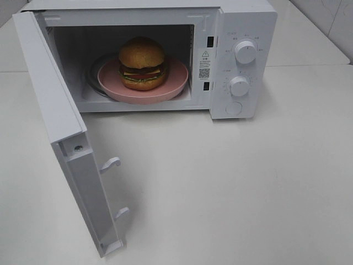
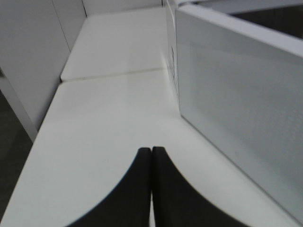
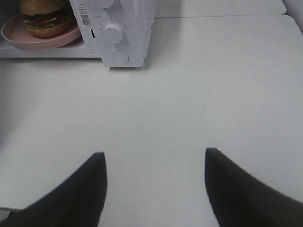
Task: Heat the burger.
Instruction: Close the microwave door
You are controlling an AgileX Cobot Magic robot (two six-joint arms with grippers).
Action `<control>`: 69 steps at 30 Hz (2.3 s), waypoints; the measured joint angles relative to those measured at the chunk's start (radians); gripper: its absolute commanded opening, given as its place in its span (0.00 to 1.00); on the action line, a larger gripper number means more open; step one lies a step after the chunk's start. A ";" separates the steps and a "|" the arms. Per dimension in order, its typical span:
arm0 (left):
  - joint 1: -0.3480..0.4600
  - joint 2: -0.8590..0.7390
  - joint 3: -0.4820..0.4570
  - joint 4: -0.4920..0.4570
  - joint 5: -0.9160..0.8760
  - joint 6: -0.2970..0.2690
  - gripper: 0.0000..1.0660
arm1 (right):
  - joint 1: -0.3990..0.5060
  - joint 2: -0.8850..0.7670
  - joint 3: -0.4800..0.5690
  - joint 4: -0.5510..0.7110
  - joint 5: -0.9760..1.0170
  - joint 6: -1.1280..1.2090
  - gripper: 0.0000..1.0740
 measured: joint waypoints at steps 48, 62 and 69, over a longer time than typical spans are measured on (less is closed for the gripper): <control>-0.171 1.265 0.064 -0.334 -1.071 0.274 0.00 | 0.000 0.000 0.000 0.000 0.000 -0.001 0.54; -0.285 1.468 -0.007 -0.313 -1.177 0.274 0.00 | 0.000 0.000 0.000 0.000 0.000 -0.001 0.54; -0.329 1.550 -0.063 -0.312 -1.192 0.274 0.00 | 0.000 0.000 0.000 0.000 0.000 -0.001 0.54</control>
